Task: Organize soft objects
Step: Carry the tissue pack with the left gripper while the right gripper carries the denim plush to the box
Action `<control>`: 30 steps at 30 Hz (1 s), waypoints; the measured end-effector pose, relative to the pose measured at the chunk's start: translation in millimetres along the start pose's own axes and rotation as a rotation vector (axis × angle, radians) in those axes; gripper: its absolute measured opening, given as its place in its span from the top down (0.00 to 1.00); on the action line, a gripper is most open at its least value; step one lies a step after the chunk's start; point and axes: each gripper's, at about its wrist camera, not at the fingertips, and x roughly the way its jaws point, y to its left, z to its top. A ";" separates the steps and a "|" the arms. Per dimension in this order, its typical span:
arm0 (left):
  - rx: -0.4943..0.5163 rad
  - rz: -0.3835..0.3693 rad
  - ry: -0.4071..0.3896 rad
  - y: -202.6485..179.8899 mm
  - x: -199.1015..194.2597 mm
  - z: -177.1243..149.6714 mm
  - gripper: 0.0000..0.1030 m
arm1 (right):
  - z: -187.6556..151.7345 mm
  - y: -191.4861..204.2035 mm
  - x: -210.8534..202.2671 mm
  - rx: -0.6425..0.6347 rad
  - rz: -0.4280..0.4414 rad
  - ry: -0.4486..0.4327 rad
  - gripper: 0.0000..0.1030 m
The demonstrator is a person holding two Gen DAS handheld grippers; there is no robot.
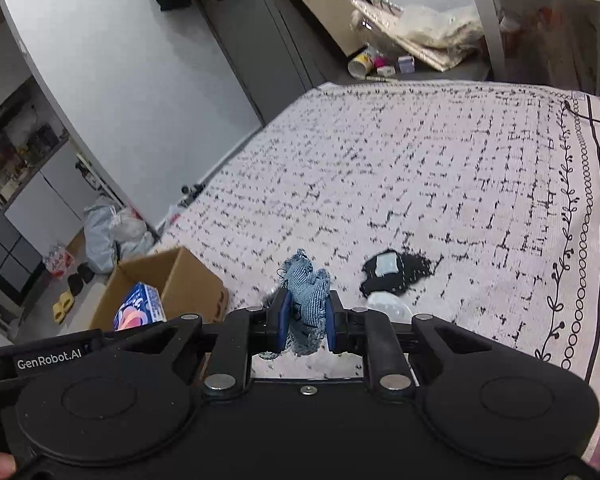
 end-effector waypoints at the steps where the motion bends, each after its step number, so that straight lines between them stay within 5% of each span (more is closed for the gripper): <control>1: 0.003 0.002 -0.003 1.2 -1.5 1.6 0.41 | 0.3 0.6 -0.7 0.001 -0.002 -0.007 0.83; 30: -0.054 0.065 -0.075 84.9 -29.5 47.4 0.41 | 6.7 64.7 -1.8 -0.067 0.040 -0.165 0.83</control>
